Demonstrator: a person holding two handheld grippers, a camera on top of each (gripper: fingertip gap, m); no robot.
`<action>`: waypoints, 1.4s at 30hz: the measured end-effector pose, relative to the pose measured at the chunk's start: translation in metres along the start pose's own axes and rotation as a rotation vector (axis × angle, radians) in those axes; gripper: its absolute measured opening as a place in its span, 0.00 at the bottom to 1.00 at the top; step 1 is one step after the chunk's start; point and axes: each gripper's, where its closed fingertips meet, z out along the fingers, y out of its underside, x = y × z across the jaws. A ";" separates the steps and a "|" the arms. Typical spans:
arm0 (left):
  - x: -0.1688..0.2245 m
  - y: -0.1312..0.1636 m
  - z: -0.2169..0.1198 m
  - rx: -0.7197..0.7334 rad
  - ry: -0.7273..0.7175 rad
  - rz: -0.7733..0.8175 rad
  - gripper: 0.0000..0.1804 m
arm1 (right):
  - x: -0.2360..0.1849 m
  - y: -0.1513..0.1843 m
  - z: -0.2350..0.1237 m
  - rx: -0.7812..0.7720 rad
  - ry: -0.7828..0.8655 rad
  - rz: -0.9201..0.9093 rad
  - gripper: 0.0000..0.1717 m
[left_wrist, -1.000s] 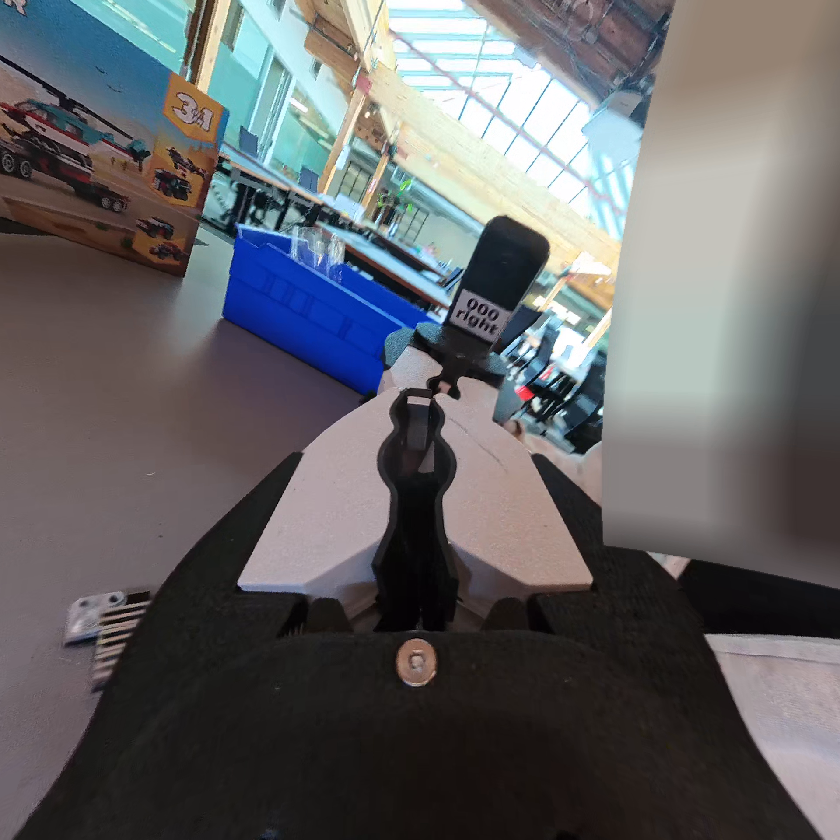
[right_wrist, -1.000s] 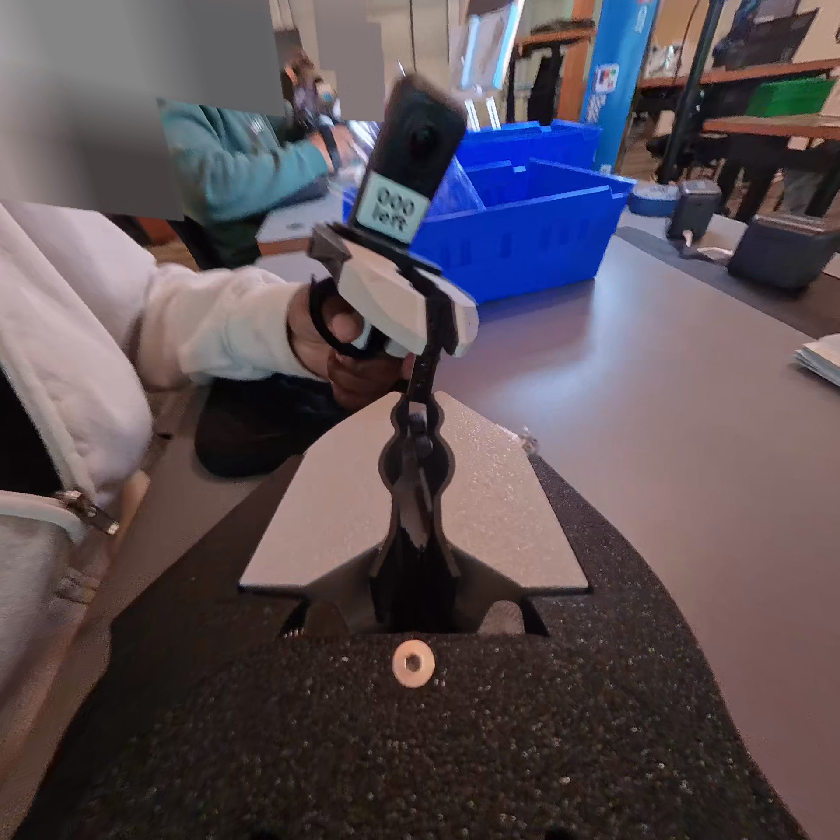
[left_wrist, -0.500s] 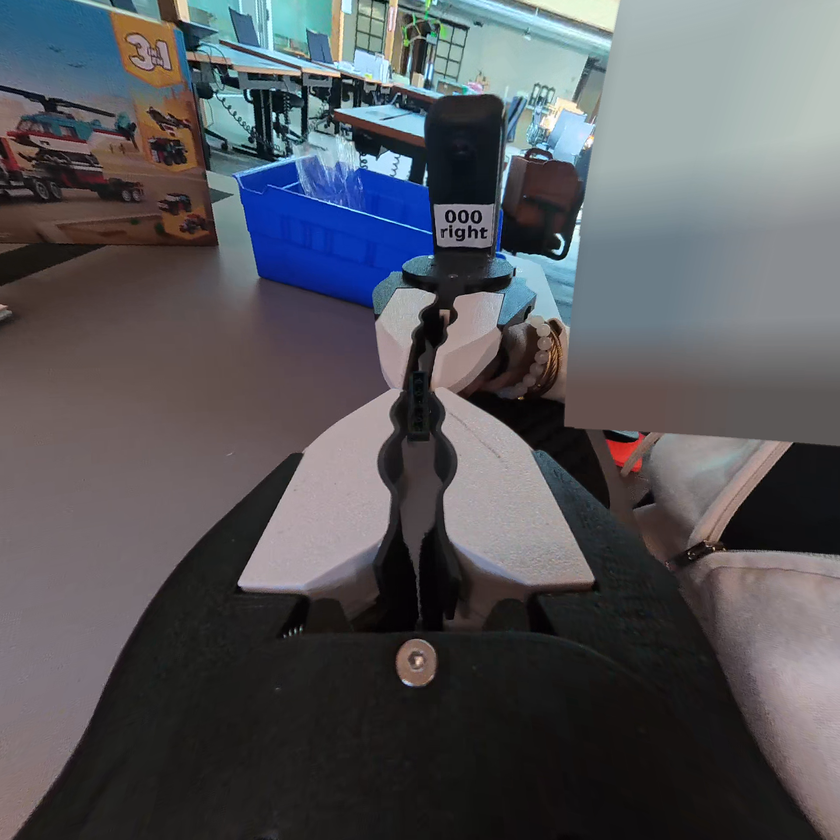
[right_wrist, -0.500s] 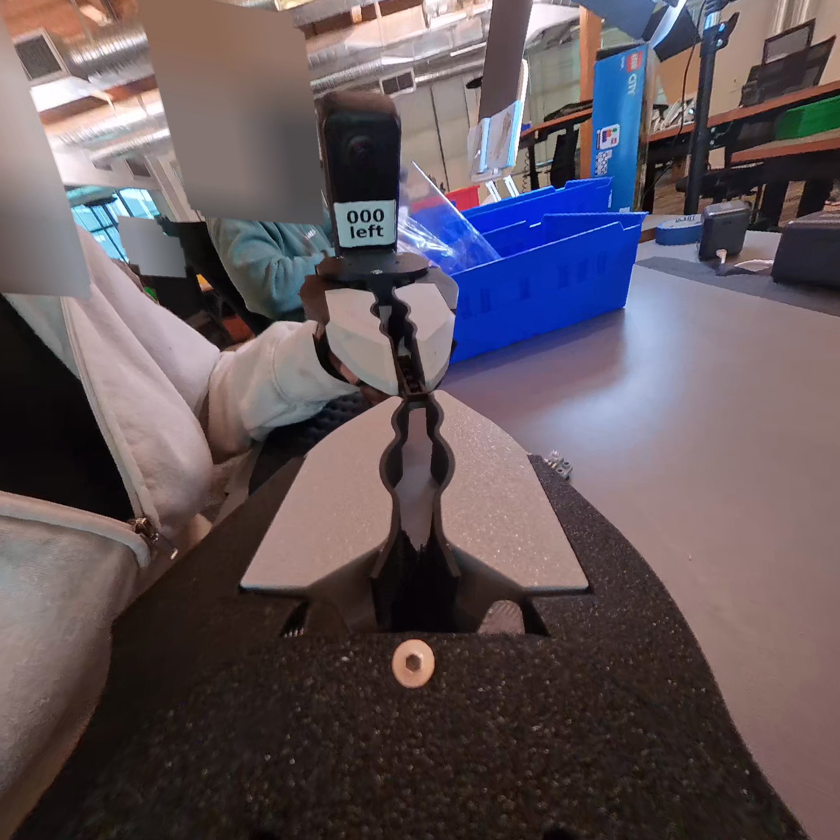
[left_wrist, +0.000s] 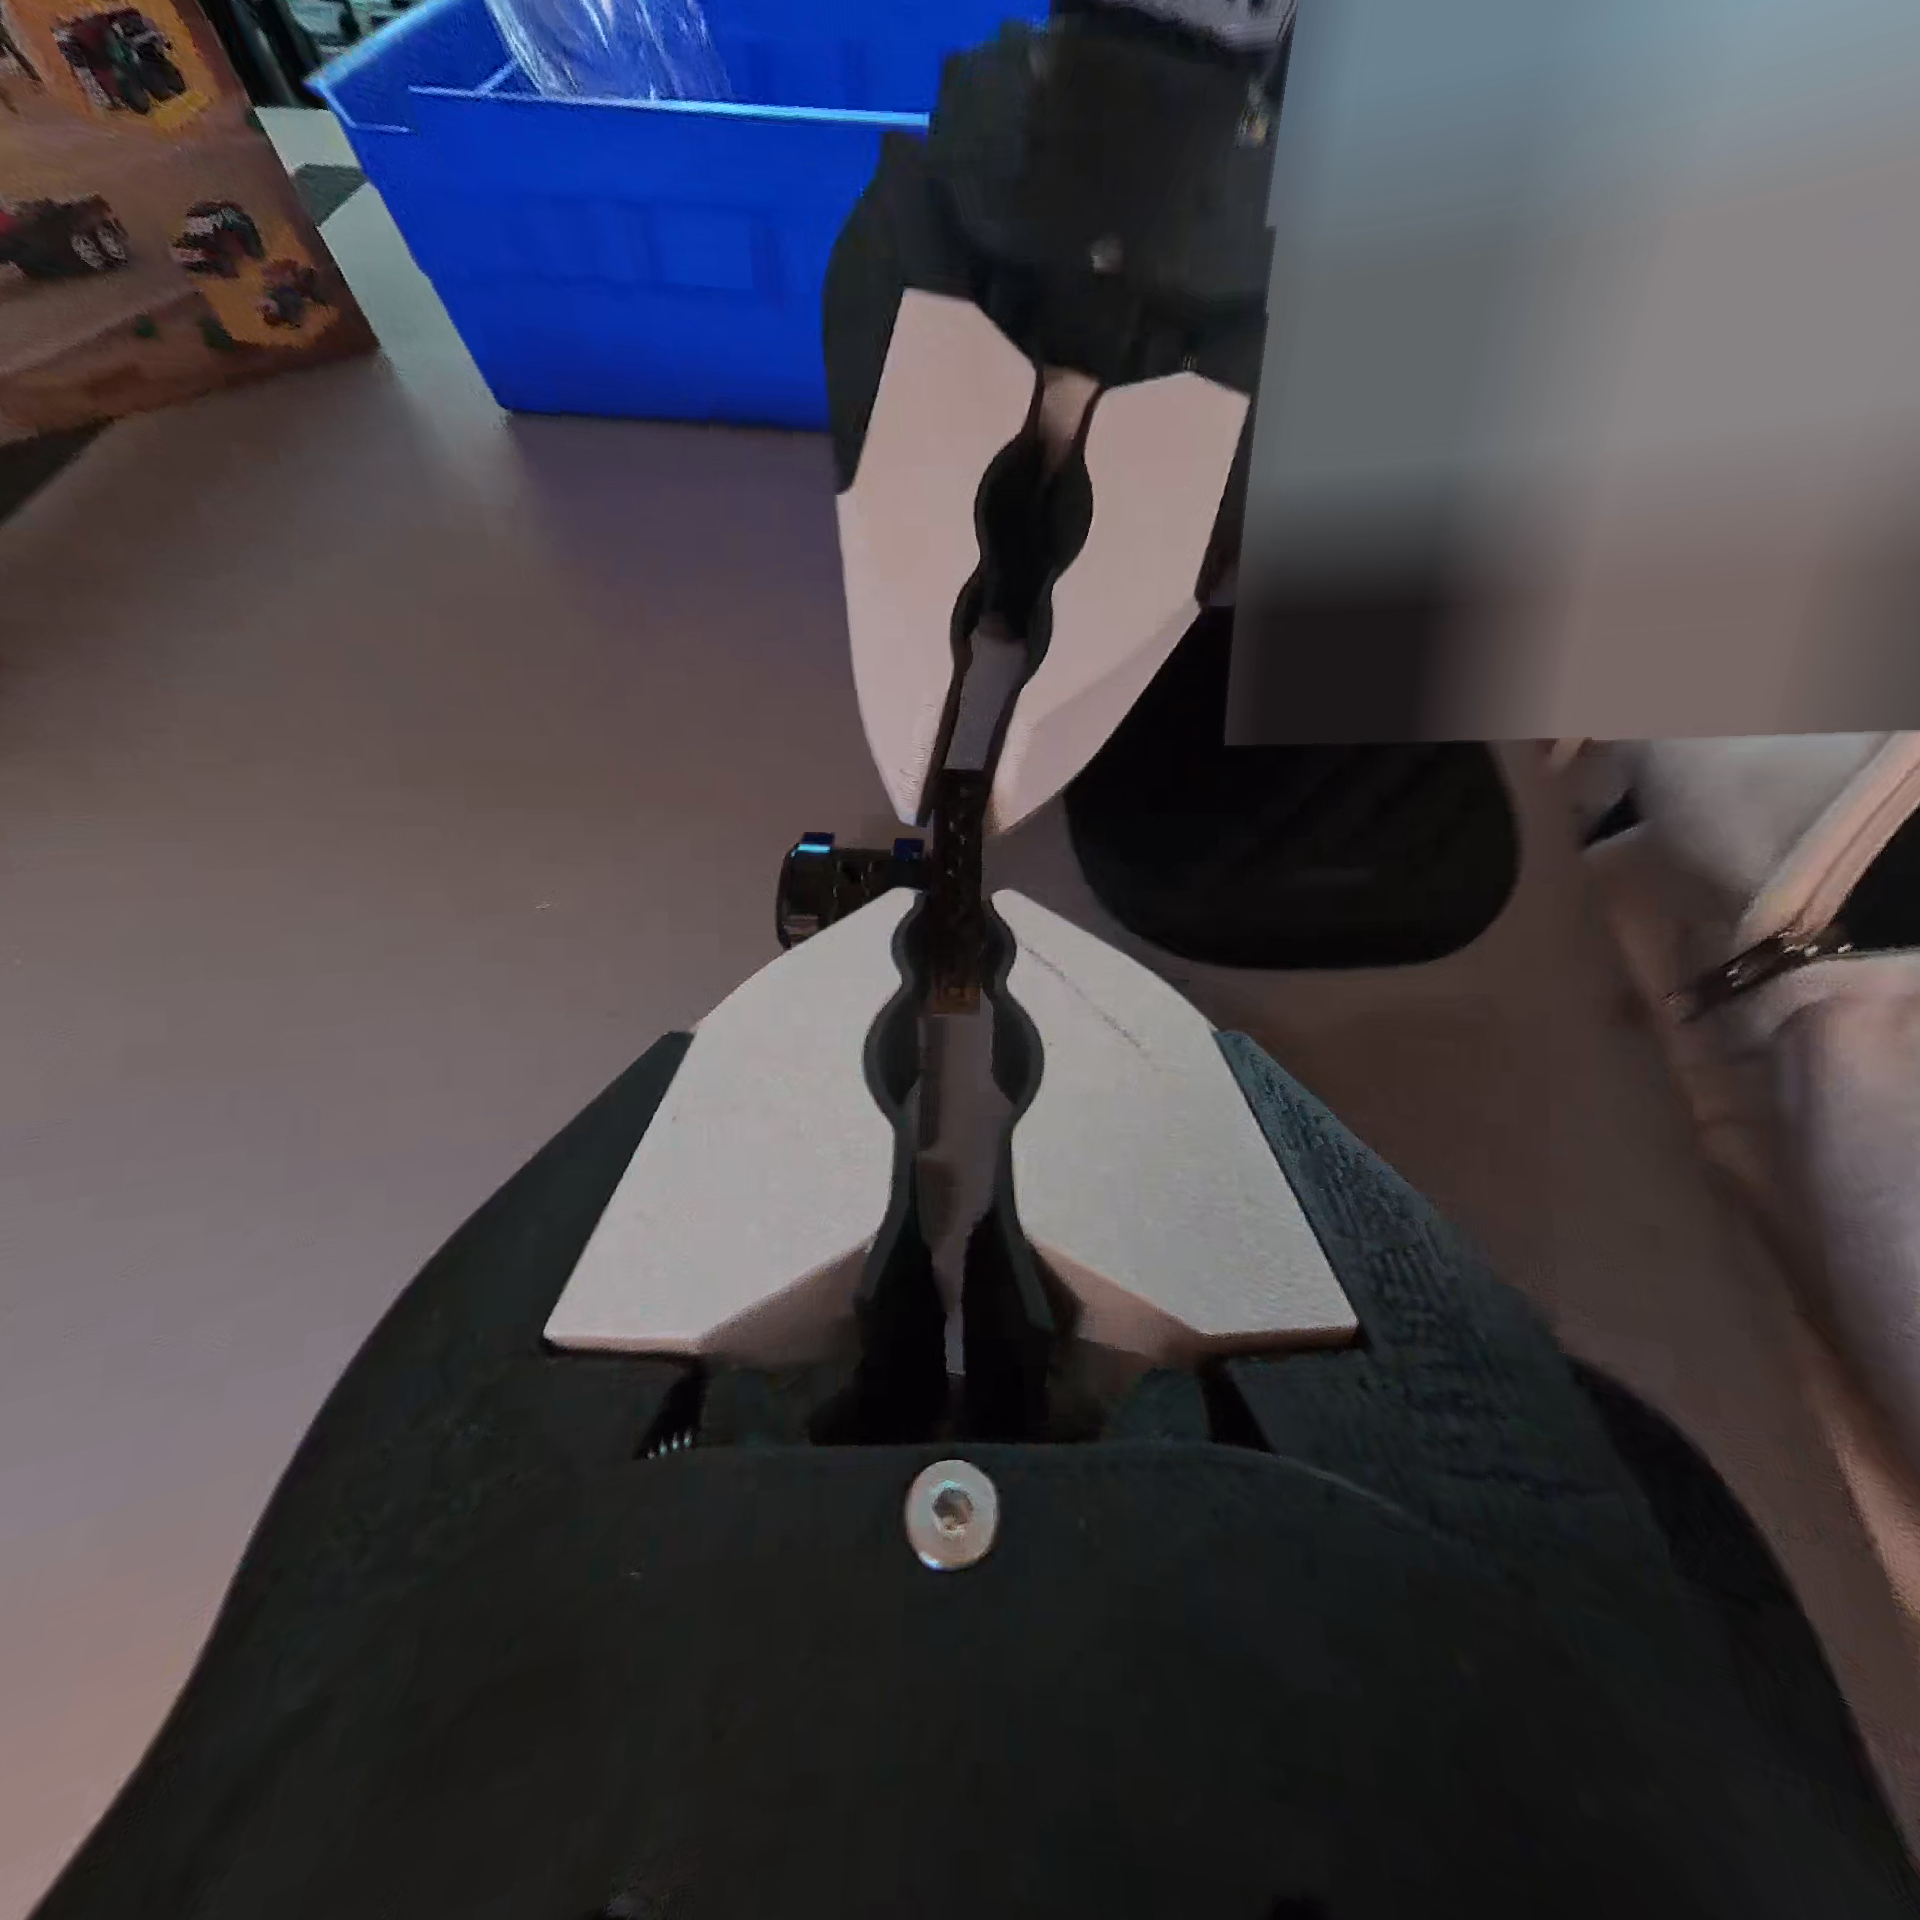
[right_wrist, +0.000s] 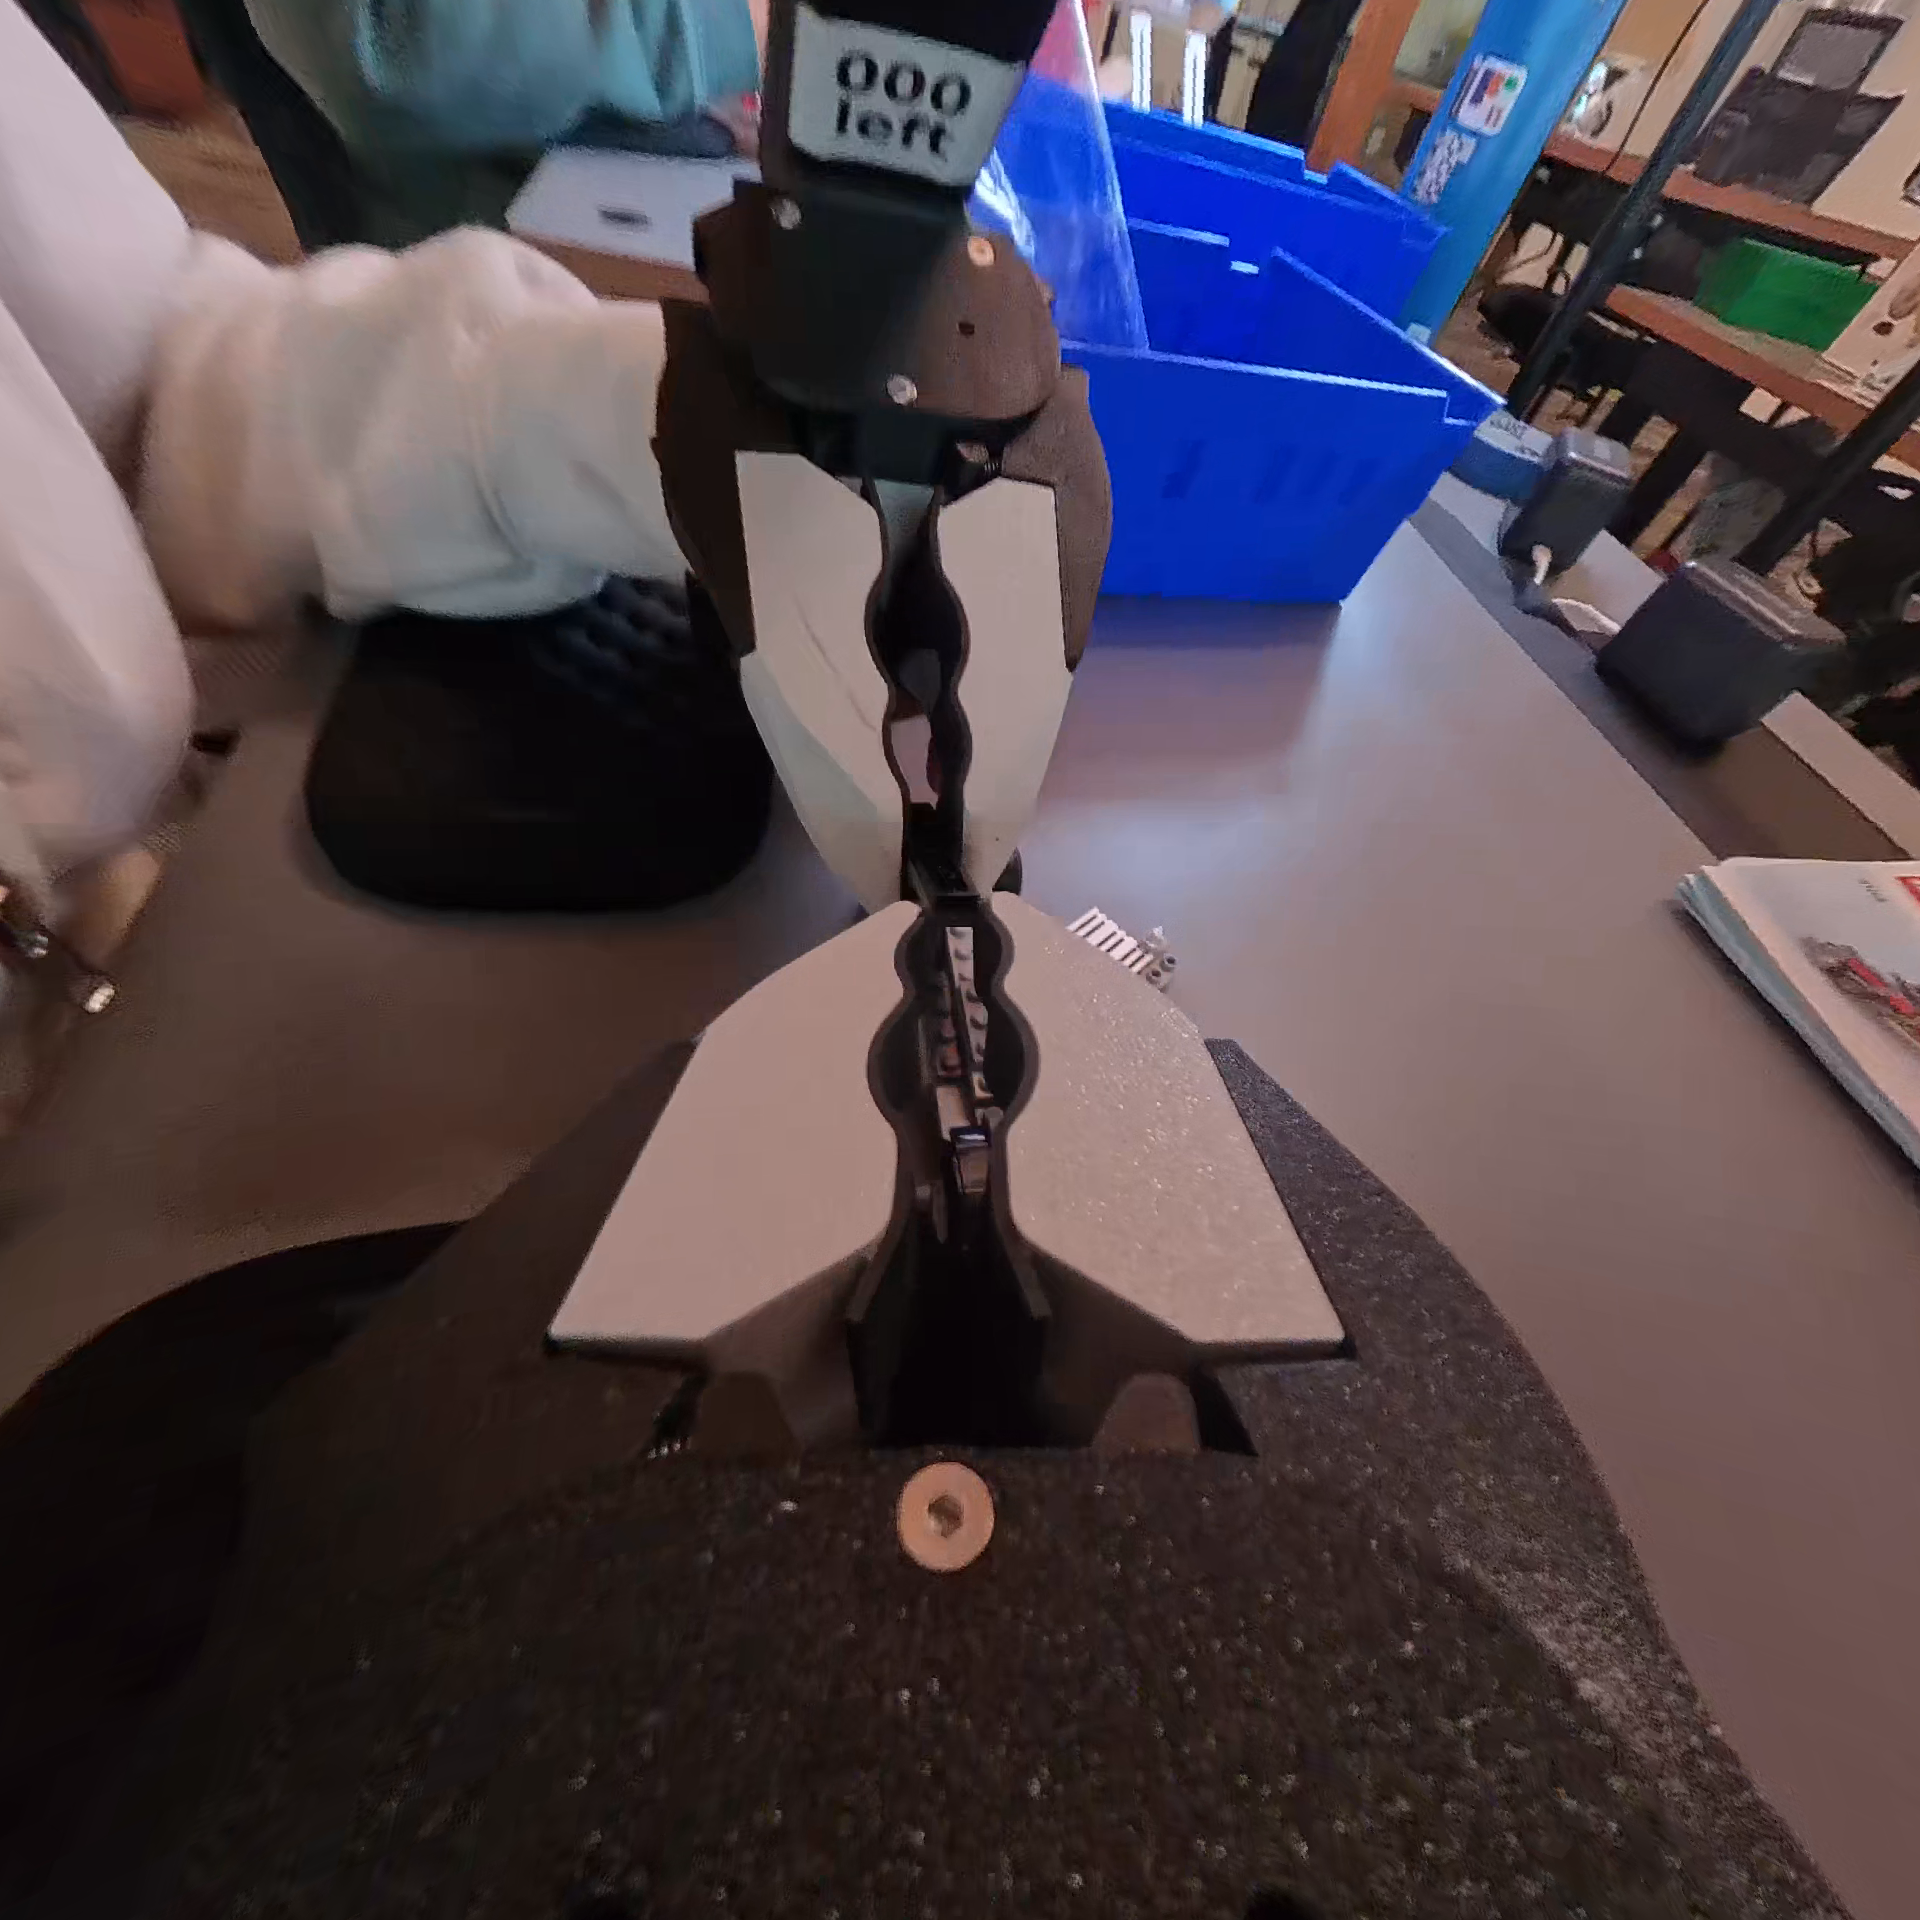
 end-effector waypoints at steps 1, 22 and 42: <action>-0.001 0.002 0.001 -0.011 -0.016 0.020 0.05 | 0.001 0.001 0.000 -0.012 0.011 -0.007 0.04; 0.011 -0.030 -0.006 0.231 0.065 -0.022 0.05 | -0.005 -0.033 -0.011 0.292 -0.165 0.287 0.05; 0.005 -0.047 -0.029 0.376 -0.012 0.062 0.04 | -0.003 0.012 0.010 -0.086 0.018 -0.053 0.00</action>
